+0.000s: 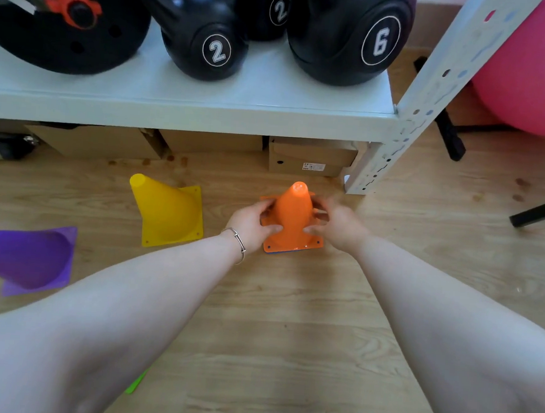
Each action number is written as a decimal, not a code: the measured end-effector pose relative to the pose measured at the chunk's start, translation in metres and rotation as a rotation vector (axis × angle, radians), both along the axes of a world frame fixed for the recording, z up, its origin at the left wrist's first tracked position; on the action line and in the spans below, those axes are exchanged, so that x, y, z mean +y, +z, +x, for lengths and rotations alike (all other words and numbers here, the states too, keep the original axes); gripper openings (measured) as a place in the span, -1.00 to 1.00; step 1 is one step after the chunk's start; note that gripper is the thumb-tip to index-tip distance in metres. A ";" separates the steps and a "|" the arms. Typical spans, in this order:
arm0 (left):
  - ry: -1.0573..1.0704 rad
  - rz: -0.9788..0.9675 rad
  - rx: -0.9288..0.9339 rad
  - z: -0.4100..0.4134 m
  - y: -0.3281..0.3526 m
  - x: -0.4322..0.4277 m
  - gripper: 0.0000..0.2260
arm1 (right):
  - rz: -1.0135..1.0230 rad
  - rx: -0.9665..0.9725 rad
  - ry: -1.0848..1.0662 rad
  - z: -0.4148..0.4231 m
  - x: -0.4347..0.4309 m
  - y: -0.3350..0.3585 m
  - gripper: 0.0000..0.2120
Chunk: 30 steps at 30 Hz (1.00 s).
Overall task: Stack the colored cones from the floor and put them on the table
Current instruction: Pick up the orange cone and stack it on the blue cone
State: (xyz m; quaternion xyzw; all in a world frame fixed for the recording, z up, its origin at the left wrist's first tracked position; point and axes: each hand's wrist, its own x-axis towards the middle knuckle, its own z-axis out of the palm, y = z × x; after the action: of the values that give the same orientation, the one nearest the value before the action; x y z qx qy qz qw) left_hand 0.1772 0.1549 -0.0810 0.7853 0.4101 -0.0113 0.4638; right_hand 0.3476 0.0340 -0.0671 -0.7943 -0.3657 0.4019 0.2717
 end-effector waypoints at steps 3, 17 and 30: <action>-0.029 -0.007 0.017 -0.010 -0.001 -0.007 -0.37 | -0.024 -0.028 -0.007 -0.010 -0.013 -0.002 -0.23; -0.042 0.049 -0.063 -0.047 -0.007 -0.048 -0.40 | -0.023 -0.084 0.045 -0.044 -0.057 0.003 -0.22; -0.038 0.048 -0.024 -0.067 -0.006 -0.076 -0.41 | -0.052 -0.111 0.070 -0.065 -0.083 0.000 -0.19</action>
State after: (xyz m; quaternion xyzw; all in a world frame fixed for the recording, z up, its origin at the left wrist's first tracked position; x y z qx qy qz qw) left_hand 0.1100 0.0790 -0.0869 0.8037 0.3897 -0.0008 0.4496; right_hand 0.2827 -0.0491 -0.0668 -0.8088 -0.3975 0.3756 0.2160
